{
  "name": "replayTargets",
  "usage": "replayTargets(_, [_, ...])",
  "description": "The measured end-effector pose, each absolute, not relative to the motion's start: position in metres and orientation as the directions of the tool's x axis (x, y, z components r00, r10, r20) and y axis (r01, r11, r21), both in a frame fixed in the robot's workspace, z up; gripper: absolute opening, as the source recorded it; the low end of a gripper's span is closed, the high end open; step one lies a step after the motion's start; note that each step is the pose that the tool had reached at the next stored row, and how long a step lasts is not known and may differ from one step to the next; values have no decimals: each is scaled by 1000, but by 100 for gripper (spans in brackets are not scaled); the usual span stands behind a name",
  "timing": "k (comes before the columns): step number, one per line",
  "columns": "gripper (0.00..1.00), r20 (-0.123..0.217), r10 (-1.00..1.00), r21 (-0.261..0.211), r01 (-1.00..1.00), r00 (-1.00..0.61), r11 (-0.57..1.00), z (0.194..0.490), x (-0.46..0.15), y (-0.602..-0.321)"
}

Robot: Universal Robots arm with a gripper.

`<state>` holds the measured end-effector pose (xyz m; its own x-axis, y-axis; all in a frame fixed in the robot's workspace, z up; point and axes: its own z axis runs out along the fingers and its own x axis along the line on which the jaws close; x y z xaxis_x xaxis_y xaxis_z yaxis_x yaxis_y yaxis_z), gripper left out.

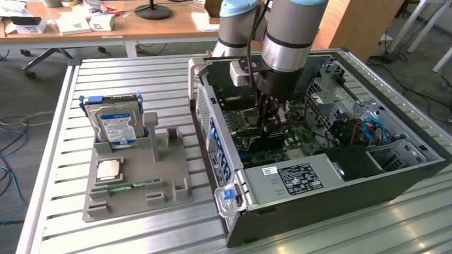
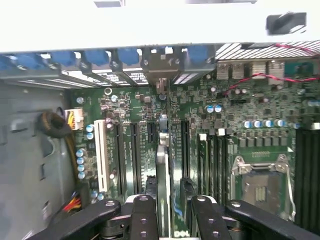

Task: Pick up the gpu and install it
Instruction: 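Insert the gpu into the slot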

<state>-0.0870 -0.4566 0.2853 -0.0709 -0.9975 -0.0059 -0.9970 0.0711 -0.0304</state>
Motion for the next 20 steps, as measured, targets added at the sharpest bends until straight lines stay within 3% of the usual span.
replayTargets(11, [33,-4,-997,-31,-997,-71,71,324,-87,-457])
replayTargets(20, [33,-3,-1000,-31,-999,-29,29,324,-87,-457])
